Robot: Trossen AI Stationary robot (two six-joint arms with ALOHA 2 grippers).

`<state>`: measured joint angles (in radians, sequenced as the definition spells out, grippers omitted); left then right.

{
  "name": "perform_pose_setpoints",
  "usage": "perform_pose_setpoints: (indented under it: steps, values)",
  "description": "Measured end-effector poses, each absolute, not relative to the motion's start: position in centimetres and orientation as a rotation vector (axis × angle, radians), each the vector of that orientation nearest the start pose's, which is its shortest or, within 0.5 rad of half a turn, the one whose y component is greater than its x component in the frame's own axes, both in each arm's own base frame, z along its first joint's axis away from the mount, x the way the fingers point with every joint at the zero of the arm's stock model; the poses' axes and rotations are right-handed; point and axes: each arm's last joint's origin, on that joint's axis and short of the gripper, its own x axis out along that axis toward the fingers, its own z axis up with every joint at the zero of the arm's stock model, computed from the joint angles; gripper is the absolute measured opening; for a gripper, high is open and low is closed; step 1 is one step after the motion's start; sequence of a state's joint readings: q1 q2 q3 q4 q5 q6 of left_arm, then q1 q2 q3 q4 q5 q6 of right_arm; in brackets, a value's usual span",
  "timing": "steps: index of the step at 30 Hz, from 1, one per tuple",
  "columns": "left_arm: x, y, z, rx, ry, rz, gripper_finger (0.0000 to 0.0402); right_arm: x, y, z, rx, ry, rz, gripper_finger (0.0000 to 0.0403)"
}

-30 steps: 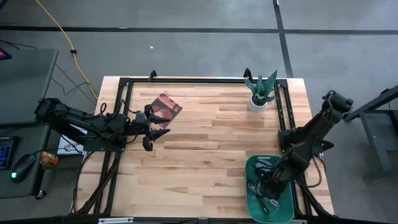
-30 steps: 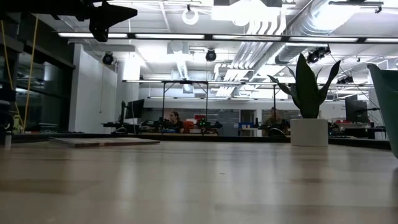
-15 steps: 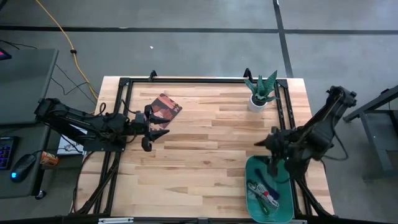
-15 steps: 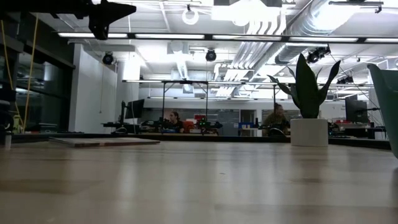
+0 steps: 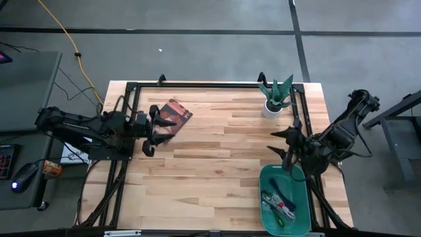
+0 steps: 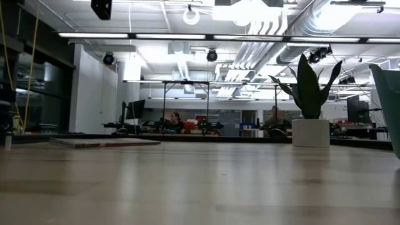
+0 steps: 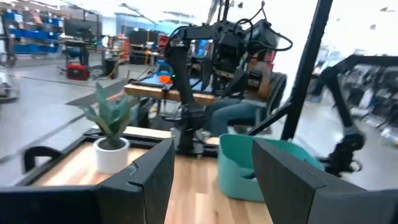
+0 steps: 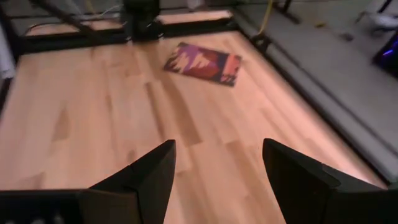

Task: Pick and place USB-C Cables
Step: Return to Home Position

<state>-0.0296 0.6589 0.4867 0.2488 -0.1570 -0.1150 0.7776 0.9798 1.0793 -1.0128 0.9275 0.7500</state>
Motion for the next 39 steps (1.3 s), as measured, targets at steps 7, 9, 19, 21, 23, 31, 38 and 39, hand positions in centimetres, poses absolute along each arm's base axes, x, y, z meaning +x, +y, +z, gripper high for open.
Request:
perform_pose_setpoints:
  steps: [7, 9, 19, 21, 23, 31, 38, 39]
  values:
    - [13.5, 1.0, 33.4, -0.096, 0.020, 0.202, 0.0195, 12.4, 8.9, 32.8, -0.007, 0.529, -0.418, 0.0232]
    - [13.0, 1.0, 33.8, -0.089, 0.015, 0.212, 0.0195, 12.2, 8.6, 32.9, -0.005, 0.522, -0.435, 0.0232]
    - [11.3, 1.2, 32.3, -0.064, 0.017, 0.269, 0.0171, 11.2, 7.5, 33.7, 0.032, 0.449, -0.459, 0.0216]
    - [11.1, 1.2, 32.1, -0.063, 0.011, 0.269, 0.0161, 11.2, 7.5, 33.7, 0.022, 0.441, -0.464, 0.0211]
    - [11.0, 1.2, 32.2, -0.058, 0.006, 0.270, 0.0154, 11.2, 7.5, 33.7, 0.013, 0.443, -0.463, 0.0209]
    - [11.0, 1.2, 32.2, -0.042, 0.003, 0.271, 0.0149, 11.2, 7.5, 33.8, 0.032, 0.440, -0.461, 0.0209]
    - [11.0, 1.1, 32.2, -0.048, 0.003, 0.262, 0.0148, 11.2, 7.6, 33.7, 0.049, 0.463, -0.439, 0.0209]
    - [11.0, 1.1, 32.2, -0.048, 0.003, 0.262, 0.0148, 11.2, 7.6, 33.7, 0.052, 0.465, -0.437, 0.0209]
